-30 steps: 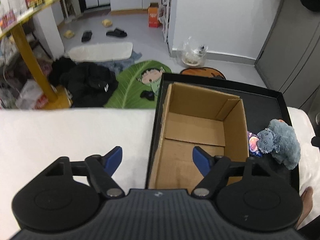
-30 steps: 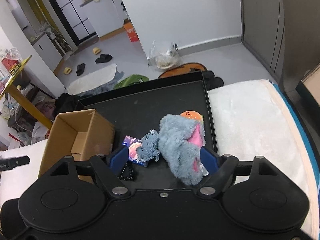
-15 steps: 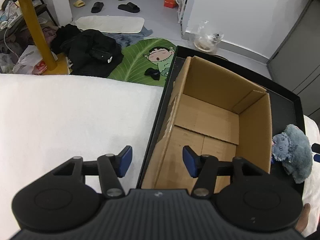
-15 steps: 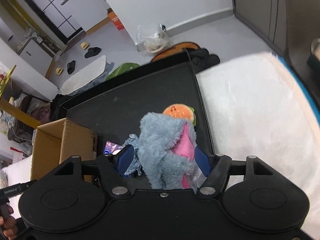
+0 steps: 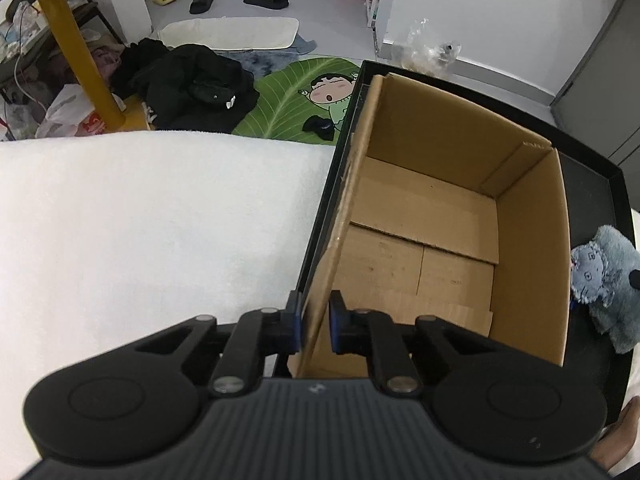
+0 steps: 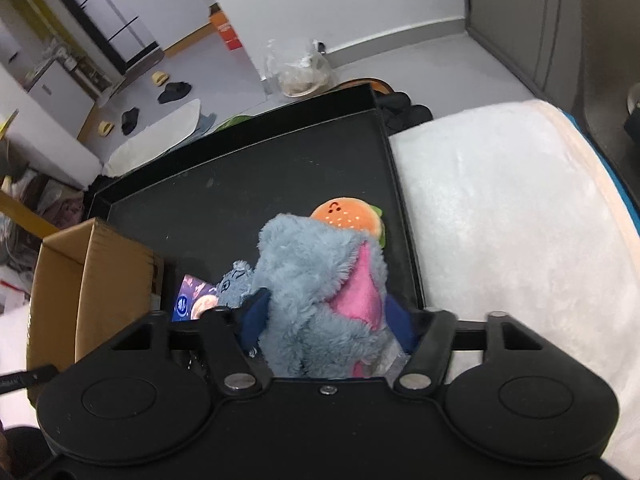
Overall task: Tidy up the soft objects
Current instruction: 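Lift the grey plush elephant with the right gripper toward the cardboard box, then lower the elephant into the cardboard box and open the right gripper, then move the right gripper to the white pouch and close on it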
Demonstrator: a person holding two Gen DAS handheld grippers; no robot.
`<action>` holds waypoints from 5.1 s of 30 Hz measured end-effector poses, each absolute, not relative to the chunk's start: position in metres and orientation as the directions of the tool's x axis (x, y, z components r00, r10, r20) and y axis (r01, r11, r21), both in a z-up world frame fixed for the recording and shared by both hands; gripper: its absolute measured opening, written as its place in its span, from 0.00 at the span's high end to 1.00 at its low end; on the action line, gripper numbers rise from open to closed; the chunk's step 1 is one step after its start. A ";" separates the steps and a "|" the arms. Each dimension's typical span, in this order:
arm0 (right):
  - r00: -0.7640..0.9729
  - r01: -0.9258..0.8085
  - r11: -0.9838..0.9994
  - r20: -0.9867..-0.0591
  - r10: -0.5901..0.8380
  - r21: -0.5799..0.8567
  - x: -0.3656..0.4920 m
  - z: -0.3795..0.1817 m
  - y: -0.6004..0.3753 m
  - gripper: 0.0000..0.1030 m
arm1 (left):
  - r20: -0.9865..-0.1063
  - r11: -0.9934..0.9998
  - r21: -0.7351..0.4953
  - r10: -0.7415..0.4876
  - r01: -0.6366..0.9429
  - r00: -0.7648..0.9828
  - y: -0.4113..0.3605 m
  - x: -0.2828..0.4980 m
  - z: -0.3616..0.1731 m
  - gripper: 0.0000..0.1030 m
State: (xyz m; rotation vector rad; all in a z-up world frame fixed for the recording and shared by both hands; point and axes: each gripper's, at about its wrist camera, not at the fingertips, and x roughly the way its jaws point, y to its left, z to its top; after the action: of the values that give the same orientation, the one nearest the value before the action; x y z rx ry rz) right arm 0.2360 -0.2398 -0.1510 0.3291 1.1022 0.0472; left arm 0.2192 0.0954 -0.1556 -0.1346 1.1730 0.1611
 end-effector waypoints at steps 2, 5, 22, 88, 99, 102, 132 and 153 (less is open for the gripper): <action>0.459 0.122 0.951 -0.865 0.201 0.285 0.234 -0.151 -0.240 0.61 | -0.924 0.981 -0.024 0.052 -0.194 0.379 0.092 0.219 -0.155 0.88; 0.471 0.129 0.942 -0.855 0.217 0.310 0.231 -0.148 -0.245 0.75 | -0.928 0.978 -0.043 0.036 -0.203 0.371 0.092 0.217 -0.155 0.88; 0.546 0.150 0.893 -0.789 0.283 0.424 0.209 -0.113 -0.255 0.86 | -0.930 0.977 -0.062 0.018 -0.205 0.367 0.096 0.216 -0.153 0.88; 0.447 0.025 0.882 -0.795 0.411 0.470 0.254 -0.111 -0.041 0.83 | -0.902 0.957 -0.202 -0.099 -0.208 0.420 0.121 0.203 -0.156 0.87; 0.426 -0.024 0.882 -0.793 0.435 0.471 0.254 -0.113 -0.028 0.72 | -0.900 0.958 -0.202 -0.099 -0.205 0.425 0.121 0.204 -0.157 0.87; 0.430 -0.032 0.886 -0.794 0.429 0.462 0.250 -0.108 -0.034 0.68 | -0.892 0.959 -0.197 -0.089 -0.204 0.443 0.120 0.203 -0.154 0.85; 0.504 -0.004 0.916 -0.790 0.348 0.401 0.203 -0.074 -0.162 0.36 | -0.850 0.987 -0.037 0.052 -0.158 0.525 0.091 0.191 -0.122 0.21; 0.434 0.243 0.899 -0.870 0.234 0.363 0.196 -0.134 -0.231 0.32 | -0.829 0.986 0.154 0.167 -0.070 0.534 0.047 0.200 -0.125 0.20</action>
State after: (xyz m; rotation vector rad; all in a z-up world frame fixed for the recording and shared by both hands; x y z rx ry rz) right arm 0.1962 -0.2314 -0.1343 0.4779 1.1347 -0.0056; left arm 0.2003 0.0471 -0.1246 0.1062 0.9978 0.1417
